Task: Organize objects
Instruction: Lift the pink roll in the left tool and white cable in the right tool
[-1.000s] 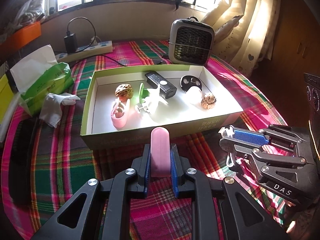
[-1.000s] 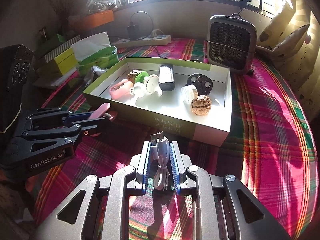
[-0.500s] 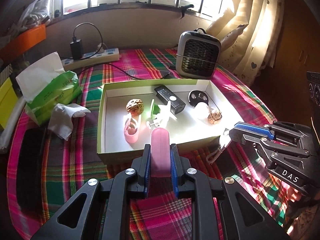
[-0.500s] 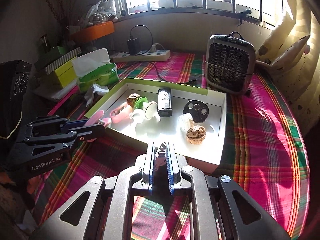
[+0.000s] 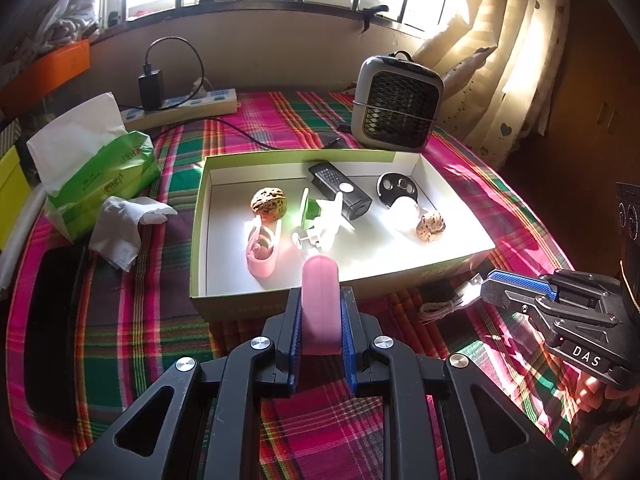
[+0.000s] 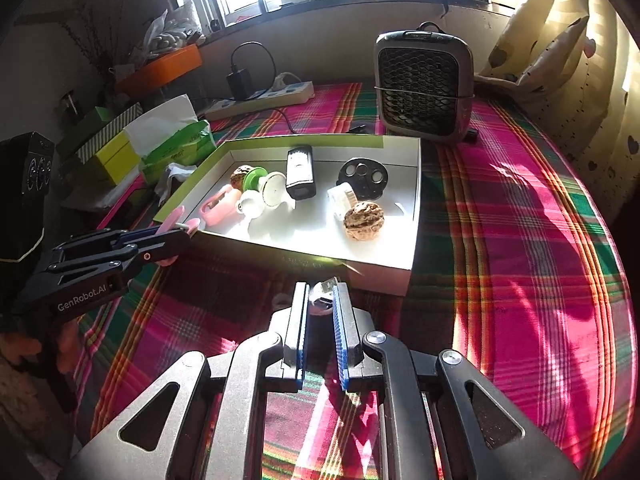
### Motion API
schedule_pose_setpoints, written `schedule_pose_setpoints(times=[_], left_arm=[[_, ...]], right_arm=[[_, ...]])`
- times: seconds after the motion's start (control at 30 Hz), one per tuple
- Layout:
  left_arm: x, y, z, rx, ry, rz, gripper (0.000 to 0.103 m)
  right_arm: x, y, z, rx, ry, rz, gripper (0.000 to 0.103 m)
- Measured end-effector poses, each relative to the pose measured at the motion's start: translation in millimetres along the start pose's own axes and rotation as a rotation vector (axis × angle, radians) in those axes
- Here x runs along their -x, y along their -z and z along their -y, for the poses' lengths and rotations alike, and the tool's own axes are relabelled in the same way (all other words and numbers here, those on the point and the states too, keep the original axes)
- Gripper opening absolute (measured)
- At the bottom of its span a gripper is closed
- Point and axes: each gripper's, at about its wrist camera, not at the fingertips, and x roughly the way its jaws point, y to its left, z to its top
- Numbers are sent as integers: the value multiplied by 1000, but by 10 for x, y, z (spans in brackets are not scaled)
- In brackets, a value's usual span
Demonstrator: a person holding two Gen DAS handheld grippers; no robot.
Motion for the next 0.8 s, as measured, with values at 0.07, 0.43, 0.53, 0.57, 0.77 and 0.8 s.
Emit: schedule_pose_setpoints(times=[0.07,0.43,0.53,0.57,0.77,0.8], left_arm=[[4,5,3,1,1,0,15],[11,24,-1,1,8,-2,15],[2,31,-2,2,8,-8,15],[1,38,5,1,8,-10,15],[-18,47,9,5,11,-15,15],[-18,47,9,5,11,-14,15]], right_arm=[[-12,18,12,-3,-2,-8,12],[-151,74,-37,49,-38,-23,44],[-231,69,-41,72,-43,-43,44],[-267,68,-48,83,-45,-54,44],[-333,105,-173,187,-18,-71,44],[-337,113,-192,197,-7,-70,44]])
